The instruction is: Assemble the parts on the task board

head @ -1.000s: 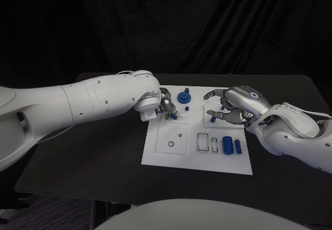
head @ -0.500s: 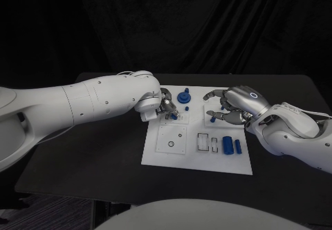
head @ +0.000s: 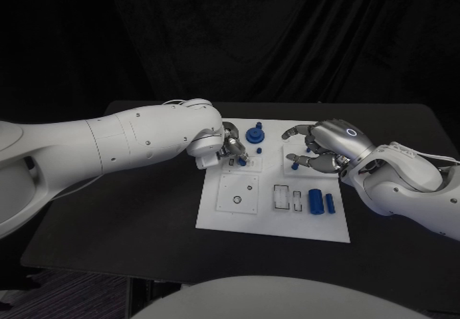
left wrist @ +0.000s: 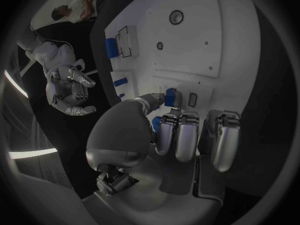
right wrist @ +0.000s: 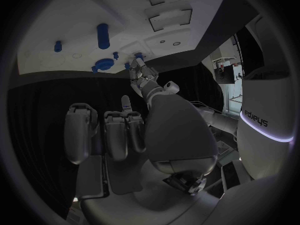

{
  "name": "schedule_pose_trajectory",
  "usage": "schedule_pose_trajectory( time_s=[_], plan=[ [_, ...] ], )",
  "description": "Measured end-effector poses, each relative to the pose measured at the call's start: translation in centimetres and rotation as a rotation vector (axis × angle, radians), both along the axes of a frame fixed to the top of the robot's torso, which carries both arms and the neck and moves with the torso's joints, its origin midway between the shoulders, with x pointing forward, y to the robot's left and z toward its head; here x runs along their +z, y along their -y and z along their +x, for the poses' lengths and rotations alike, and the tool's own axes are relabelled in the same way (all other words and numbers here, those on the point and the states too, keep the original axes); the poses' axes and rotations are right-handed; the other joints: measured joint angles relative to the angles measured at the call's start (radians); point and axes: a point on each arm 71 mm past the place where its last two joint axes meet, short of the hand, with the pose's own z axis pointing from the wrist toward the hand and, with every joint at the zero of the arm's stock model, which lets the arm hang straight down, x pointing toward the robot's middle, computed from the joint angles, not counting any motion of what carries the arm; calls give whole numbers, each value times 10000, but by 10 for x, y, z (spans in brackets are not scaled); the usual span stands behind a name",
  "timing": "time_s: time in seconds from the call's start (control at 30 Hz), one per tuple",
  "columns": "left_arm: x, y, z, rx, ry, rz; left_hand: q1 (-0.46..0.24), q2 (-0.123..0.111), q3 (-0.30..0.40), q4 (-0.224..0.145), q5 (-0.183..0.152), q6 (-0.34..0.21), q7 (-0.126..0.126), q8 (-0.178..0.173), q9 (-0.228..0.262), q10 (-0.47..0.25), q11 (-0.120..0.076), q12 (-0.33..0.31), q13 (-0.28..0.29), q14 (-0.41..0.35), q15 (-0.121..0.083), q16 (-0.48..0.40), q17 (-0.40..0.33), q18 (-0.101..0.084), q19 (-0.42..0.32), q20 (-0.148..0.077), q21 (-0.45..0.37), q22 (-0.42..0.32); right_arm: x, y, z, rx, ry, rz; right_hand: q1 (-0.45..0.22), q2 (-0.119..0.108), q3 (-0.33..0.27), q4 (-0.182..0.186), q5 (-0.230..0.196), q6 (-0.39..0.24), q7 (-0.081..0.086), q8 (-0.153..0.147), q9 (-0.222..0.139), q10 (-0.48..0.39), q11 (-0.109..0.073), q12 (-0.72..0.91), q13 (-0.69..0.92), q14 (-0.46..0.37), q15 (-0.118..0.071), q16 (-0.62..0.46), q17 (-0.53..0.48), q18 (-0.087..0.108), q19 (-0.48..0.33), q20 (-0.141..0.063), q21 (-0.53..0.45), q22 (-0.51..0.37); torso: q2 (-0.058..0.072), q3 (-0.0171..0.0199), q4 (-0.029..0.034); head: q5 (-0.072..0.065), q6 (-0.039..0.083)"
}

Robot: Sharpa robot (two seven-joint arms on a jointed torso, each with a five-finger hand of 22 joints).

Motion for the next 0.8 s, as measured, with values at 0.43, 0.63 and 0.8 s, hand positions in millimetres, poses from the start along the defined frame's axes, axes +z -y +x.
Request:
schedule_pose_trajectory(
  time_s=[0.43,0.63,0.8],
  plan=[
    [0,0,1,10,24,-42,23,21,0,0,-20,1,1,1,-4,0,0,0,0,0,0,0,0,0,0,0,0,0,0,-1,0,20,-26,-19,0,0,0,0,0,15,-15,0,-18,0,0,-10,-1,0,0,-8,0,1,0,0,-59,-1,0,0,7,9,0],
    [-1,-1,1,27,23,-51,-3,72,0,0,-78,2,2,2,-4,0,0,0,0,0,0,0,0,1,0,0,0,0,0,-1,0,17,-37,-30,0,0,0,0,0,14,-15,0,-20,0,0,-18,-1,0,0,-23,0,0,0,0,-59,-1,-2,-1,7,-3,0],
    [-1,-3,2,59,19,-48,-3,72,-28,-28,-80,2,2,2,-4,0,0,0,0,0,0,0,0,0,0,0,0,0,-1,0,0,3,-49,-41,0,0,0,0,0,14,-15,0,-33,0,0,-48,-2,0,0,-75,0,0,0,0,-59,-1,-3,-5,6,2,0]
  ],
)
